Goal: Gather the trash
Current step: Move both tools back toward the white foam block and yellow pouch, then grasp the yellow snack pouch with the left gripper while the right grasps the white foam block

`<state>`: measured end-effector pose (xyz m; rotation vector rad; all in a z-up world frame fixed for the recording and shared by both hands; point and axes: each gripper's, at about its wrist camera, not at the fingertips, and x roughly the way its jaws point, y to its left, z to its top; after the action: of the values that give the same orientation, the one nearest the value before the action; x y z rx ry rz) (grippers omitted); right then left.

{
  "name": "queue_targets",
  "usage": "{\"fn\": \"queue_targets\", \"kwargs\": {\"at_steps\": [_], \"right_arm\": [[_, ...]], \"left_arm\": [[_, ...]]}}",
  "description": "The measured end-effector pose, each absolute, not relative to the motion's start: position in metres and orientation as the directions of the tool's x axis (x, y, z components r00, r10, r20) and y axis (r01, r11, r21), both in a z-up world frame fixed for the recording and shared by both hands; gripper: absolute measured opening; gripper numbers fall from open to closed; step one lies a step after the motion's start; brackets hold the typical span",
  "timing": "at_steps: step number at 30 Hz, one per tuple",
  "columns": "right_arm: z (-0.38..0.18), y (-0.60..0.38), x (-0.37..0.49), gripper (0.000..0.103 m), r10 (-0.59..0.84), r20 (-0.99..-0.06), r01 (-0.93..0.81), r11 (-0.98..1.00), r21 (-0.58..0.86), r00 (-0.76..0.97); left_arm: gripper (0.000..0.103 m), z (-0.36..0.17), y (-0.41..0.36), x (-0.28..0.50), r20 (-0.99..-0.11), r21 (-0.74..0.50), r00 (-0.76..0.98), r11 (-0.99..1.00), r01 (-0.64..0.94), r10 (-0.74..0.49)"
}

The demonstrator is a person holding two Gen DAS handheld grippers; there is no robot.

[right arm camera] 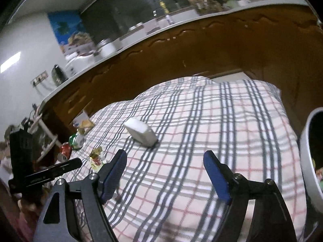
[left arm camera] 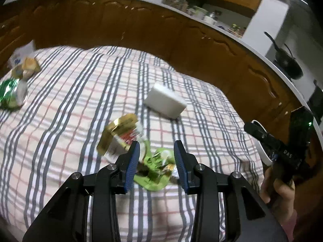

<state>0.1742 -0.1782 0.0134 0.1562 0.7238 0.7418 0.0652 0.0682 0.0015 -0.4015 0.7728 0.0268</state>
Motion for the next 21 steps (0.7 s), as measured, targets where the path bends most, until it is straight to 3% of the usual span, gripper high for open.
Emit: {"fn": "queue_targets", "kwargs": {"at_steps": [8,18,21], "right_arm": [[0.015,-0.129,0.19,0.08,0.675,-0.588,-0.675,0.685,0.273,0.446],[-0.004,-0.074,0.231,0.08,0.681,-0.644,-0.744,0.619,0.25,0.35],[-0.013,-0.062,0.246,0.08,0.683,-0.653,-0.747,0.611,0.263,0.328]], "left_arm": [[0.034,-0.024,0.073,0.074,-0.741,-0.345,0.662,0.91,-0.231,-0.113],[0.032,-0.047,0.086,0.1,-0.774,-0.295,0.63,0.916,-0.272,-0.063],[0.023,-0.049,0.087,0.106,-0.771,-0.282,0.635,0.923,-0.261,-0.056]]}}
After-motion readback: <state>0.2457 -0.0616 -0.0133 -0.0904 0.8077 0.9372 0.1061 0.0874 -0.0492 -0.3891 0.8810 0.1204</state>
